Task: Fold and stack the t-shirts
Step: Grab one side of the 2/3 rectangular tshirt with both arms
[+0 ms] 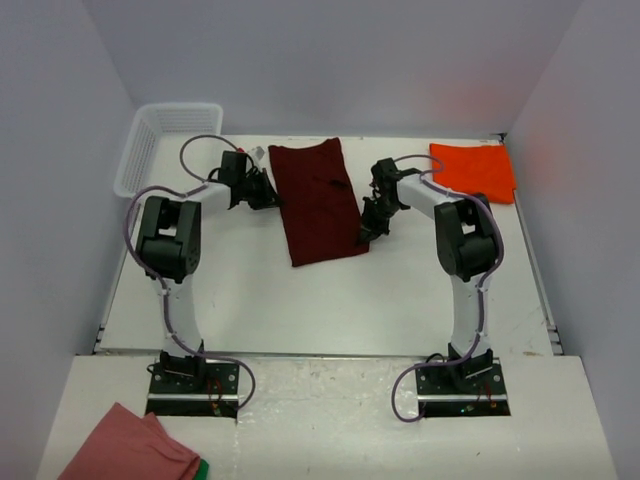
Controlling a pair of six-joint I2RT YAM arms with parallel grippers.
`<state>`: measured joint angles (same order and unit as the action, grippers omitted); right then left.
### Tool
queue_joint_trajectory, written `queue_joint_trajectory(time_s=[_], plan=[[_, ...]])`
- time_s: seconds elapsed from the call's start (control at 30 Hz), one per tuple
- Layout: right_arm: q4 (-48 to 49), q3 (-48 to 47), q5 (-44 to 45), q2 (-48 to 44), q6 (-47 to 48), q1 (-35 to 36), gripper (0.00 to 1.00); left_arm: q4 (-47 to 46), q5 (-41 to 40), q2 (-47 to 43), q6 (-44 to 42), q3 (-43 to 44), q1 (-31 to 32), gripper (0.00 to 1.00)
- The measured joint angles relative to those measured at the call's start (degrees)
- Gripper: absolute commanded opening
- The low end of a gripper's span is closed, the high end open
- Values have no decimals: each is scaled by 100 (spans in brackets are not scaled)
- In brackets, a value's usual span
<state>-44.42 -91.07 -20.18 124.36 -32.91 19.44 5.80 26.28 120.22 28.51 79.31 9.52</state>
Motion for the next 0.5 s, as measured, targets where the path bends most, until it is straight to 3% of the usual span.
queue_joint_trajectory(time_s=[0.13,0.3,0.5], plan=[[356,542,-133,-302,-59,0,0,101,-245,-999,22,-431,160,0],[734,1351,-350,-750,-181,68,0,-105,-468,-2275,101,-748,824,0],[1150,2048,-407,-1187,-310,334,0,-682,-396,-2640,398,-1816,1349,0]])
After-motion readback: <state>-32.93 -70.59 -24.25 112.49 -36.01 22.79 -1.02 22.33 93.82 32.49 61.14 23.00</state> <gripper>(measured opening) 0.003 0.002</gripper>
